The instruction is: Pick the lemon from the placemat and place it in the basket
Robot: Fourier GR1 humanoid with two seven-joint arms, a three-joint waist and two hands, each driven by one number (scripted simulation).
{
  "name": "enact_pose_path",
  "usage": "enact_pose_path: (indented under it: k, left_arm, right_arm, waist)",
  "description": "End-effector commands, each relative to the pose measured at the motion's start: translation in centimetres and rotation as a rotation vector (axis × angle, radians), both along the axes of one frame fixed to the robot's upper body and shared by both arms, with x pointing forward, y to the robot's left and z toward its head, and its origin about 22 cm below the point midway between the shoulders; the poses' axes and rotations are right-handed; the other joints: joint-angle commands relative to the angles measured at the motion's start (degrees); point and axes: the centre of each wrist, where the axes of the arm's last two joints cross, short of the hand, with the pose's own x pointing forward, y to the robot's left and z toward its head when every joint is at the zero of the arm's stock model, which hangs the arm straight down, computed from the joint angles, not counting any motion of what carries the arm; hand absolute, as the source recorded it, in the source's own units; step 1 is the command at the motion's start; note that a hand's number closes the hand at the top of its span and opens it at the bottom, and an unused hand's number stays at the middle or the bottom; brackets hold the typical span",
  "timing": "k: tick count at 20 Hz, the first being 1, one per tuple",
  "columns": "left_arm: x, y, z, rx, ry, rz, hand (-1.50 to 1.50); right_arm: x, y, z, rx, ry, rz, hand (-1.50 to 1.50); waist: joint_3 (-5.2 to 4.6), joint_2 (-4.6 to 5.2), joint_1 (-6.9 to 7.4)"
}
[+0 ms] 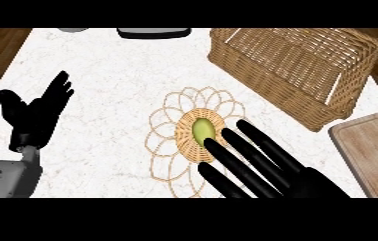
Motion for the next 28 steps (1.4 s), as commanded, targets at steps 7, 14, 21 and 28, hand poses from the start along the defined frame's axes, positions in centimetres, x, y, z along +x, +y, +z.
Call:
enact_pose_path:
  k: [7, 14, 21, 28]
  left_arm:
    - [0.1, 1.1, 0.3, -0.009, -0.020, 0.000, 0.00]
    - [0.1, -0.8, -0.3, -0.011, -0.025, -0.018, 0.00]
    - [1.3, -0.4, 0.9, -0.005, -0.011, -0.020, 0.00]
    - [1.9, -1.4, 0.0, -0.002, -0.022, -0.024, 0.00]
  right_arm:
    - [-1.4, -3.8, 1.8, 0.024, 0.145, 0.117, -1.50]
    - [0.7, -7.1, -0.4, 0.142, 0.129, 0.169, -1.50]
    - [3.7, -5.8, -6.0, 0.223, 0.120, 0.191, -1.50]
    - [7.9, -2.1, -13.4, 0.271, 0.139, 0.230, -1.50]
  waist:
    - [0.22, 0.50, 1.02]
    - [0.25, 0.54, 1.12]
    - [0.17, 0.55, 1.71]
    - [0.18, 0.66, 2.07]
